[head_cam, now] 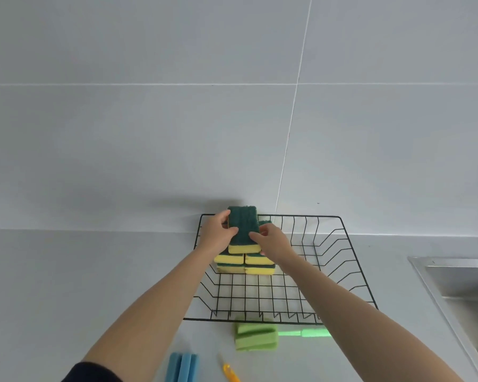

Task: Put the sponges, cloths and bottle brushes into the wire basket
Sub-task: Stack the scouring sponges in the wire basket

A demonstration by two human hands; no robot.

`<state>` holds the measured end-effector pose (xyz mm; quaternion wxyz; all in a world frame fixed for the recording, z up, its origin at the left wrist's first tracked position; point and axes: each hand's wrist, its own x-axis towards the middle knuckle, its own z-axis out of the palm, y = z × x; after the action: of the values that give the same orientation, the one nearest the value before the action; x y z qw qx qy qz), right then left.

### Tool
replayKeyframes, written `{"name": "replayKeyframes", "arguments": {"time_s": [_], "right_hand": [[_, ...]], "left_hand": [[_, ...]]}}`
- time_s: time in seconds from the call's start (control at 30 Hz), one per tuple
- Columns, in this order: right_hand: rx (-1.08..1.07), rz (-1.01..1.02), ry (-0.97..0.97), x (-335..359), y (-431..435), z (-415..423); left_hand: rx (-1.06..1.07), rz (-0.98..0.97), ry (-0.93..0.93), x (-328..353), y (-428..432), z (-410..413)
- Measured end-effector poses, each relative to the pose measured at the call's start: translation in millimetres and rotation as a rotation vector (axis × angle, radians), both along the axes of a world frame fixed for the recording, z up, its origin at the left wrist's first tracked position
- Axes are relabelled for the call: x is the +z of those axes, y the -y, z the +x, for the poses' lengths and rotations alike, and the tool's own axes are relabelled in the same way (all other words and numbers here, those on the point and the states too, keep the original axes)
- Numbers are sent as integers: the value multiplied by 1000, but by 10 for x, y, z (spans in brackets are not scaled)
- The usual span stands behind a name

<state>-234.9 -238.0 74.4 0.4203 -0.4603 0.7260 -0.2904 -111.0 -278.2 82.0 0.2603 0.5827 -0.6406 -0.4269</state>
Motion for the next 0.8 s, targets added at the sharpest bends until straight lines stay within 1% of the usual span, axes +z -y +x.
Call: {"name": "replayKeyframes", "arguments": {"time_s": [0.2,0.43,0.53,0.63,0.8], "right_hand": [[36,35,-82,-129,82,4],[60,10,-106,-117,68,-3],[81,-46,-150,-54,-10,-26],[146,-76,-220,48,-163,-71],[293,-149,-397,221,-569,-200]], "left_hand": [[-38,18,134,-220,136,-27],[-91,9,207,-243,91,25],[-129,-61,275,-207,4,71],[-172,-146,358,-137,-100,154],[-239,-256,443,8,-428,280]]}}
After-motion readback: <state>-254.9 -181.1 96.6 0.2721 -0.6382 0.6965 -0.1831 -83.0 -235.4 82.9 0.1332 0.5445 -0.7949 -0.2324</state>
